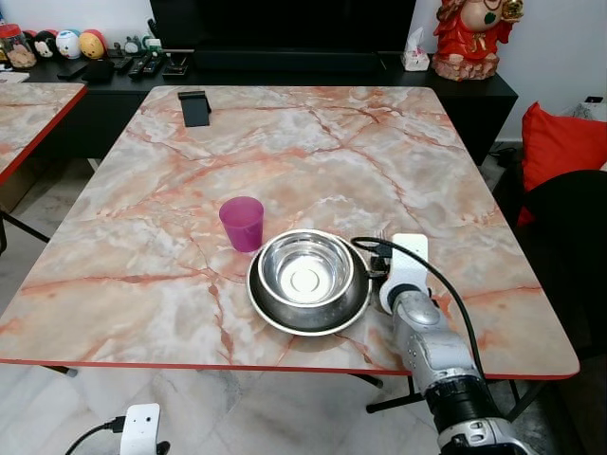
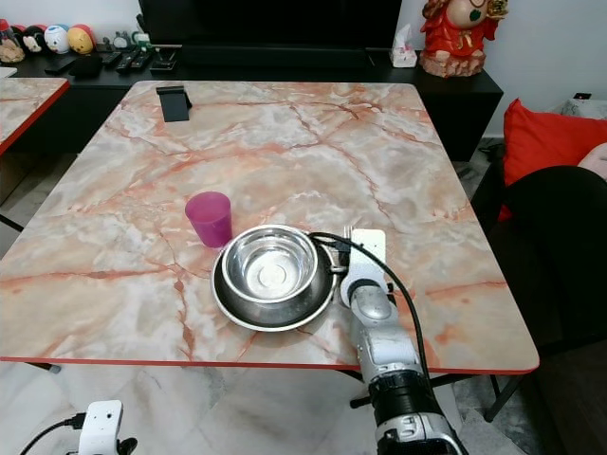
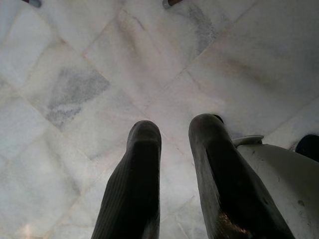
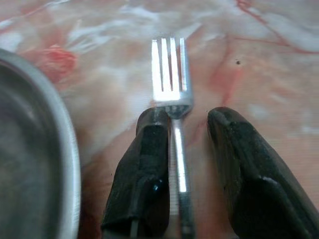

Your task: Setting the table

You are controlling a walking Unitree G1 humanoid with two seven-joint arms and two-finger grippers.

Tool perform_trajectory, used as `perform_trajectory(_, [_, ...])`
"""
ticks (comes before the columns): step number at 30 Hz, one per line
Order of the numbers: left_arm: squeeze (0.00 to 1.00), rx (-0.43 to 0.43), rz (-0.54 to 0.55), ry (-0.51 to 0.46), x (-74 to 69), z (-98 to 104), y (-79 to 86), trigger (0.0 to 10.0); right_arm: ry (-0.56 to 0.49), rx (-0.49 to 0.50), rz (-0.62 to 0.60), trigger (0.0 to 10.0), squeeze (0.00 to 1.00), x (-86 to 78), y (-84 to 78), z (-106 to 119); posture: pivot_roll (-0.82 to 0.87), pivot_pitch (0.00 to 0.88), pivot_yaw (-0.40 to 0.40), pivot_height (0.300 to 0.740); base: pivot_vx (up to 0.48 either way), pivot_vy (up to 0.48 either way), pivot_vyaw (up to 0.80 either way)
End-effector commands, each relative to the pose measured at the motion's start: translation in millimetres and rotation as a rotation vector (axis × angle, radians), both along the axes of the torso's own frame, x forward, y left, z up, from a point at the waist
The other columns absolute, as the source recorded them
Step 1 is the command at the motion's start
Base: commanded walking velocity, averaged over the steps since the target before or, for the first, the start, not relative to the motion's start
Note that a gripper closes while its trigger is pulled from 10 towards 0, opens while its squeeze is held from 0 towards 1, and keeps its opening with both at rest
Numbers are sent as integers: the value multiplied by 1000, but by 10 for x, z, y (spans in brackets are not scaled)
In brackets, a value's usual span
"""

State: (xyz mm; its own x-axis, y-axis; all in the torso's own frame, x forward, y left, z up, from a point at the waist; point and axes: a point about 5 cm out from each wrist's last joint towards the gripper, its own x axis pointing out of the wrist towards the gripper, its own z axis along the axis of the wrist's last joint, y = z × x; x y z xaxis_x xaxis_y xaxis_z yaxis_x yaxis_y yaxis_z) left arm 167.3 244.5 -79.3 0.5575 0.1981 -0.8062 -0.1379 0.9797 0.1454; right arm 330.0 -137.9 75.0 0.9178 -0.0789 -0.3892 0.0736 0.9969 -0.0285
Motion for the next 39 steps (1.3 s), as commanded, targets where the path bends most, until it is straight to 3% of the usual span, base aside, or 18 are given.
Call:
perform_trajectory(1, [0,5,1,19,-35,-8,35,10000,3,-21,-14,10000,0,16,-23,8,36,22,-9,740,0,0,0])
perform_trajectory(20, [0,12,0,25,-50,-13,44,10000,7,-24,-17,10000,0,21,-12,-1,38,23,-9,740,0,0,0])
perform_trajectory(26, [0,10,-2,24,-41,-10,40,10000,-75,9,-12,10000,0,58,18,111,35,23,-9,740,0,0,0])
perform_trajectory(35, [0,15,-19,23,-31,-7,32,10000,-90,5,-24,10000,0,67,0,126,38,24,-10,740,0,0,0])
perform_trajectory(38, [0,16,-20,24,-32,-8,32,10000,-172,19,-48,10000,0,92,-22,228,36,24,-8,740,0,0,0])
perform_trajectory(39, [0,16,-21,24,-33,-9,30,10000,-255,-13,-45,10000,0,111,-30,336,36,24,-8,740,0,0,0])
